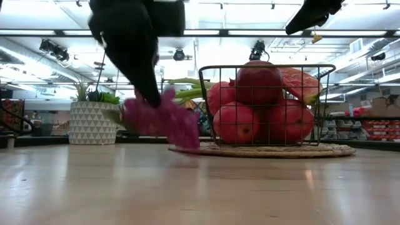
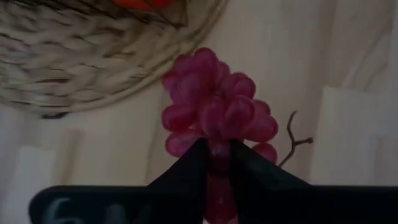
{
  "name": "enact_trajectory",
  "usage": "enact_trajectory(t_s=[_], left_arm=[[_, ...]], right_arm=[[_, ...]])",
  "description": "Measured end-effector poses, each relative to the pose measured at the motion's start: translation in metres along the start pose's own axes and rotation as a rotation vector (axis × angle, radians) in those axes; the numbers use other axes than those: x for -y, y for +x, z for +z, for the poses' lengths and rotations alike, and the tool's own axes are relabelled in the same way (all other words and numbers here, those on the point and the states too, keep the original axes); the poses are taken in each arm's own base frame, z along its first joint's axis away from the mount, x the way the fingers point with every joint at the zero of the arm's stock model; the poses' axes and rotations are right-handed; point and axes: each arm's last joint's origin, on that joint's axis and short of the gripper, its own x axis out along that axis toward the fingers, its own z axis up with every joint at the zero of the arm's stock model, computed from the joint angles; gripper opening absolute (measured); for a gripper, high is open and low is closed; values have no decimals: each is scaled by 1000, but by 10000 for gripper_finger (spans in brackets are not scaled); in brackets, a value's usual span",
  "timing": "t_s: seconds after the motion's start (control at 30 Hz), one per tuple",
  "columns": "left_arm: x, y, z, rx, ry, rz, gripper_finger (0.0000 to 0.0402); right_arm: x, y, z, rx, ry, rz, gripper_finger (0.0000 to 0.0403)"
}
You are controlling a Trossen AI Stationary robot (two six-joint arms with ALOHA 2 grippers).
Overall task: Build produce basket
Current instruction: Put the purple grapes into the brown wire basket
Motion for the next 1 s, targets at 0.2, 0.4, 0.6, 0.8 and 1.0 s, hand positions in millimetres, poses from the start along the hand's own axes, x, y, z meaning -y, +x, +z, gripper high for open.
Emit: enact_trajectory(t_s=[0.2,0.4,0.6,0.8,1.0], left_arm=[[-2,-41,6,51,145,-16,56],[5,-68,9,149,456,8,60],[9,-80,13,188,807,30,61],[8,-81,15,192,1151,110,61],[5,-81,19,145,1567,273,62]], right_arm=[[-2,-1,0,3,-6,10,120],[-4,-2,0,9,-17,11,120],[-4,-2,0,13,-17,9,120],[-4,-2,0,14,-16,7,120],[-4,-2,0,15,-1,7,120]])
